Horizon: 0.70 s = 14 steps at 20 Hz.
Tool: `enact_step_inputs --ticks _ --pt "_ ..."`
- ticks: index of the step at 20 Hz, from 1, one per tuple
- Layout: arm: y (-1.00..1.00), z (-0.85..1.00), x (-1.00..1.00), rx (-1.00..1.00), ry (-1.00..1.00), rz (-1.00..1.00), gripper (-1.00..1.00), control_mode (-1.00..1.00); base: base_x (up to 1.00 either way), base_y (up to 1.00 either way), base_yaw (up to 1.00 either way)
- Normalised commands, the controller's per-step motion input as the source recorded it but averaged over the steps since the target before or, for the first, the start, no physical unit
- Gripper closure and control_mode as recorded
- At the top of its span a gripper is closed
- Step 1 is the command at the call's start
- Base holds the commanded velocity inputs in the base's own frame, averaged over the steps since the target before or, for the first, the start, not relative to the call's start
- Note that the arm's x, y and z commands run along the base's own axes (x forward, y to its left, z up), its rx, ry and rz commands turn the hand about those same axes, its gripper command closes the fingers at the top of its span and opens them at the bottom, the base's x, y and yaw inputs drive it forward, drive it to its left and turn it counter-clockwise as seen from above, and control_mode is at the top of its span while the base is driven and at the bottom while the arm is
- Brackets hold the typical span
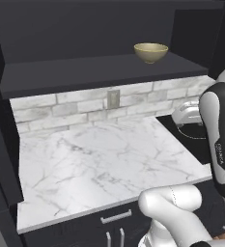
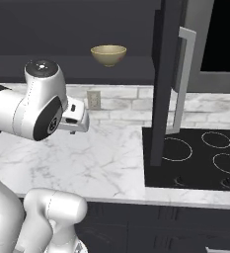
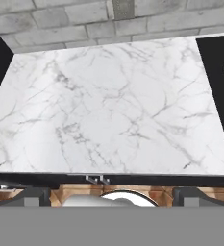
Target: Take the smaller bowl and place it next to the appetizer plate on the dining counter , and place the larger bowl next to the plate with cooked food.
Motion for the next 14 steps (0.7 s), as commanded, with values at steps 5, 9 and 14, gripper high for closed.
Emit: enact_step_inputs --ticks 5,9,14 --pt "0.0 0.0 0.0 0.0 0.0 0.0 -1.0 1.0 0.57 0.0 -0.08" --pt "0.0 -0.03 0.12 -0.01 -0.06 -0.08 -1.0 -1.0 0.09 0.0 -0.02" --pt "0.0 0.3 -0.01 0.0 -0.16 -0.08 -1.0 -1.0 0.0 0.0 0.0"
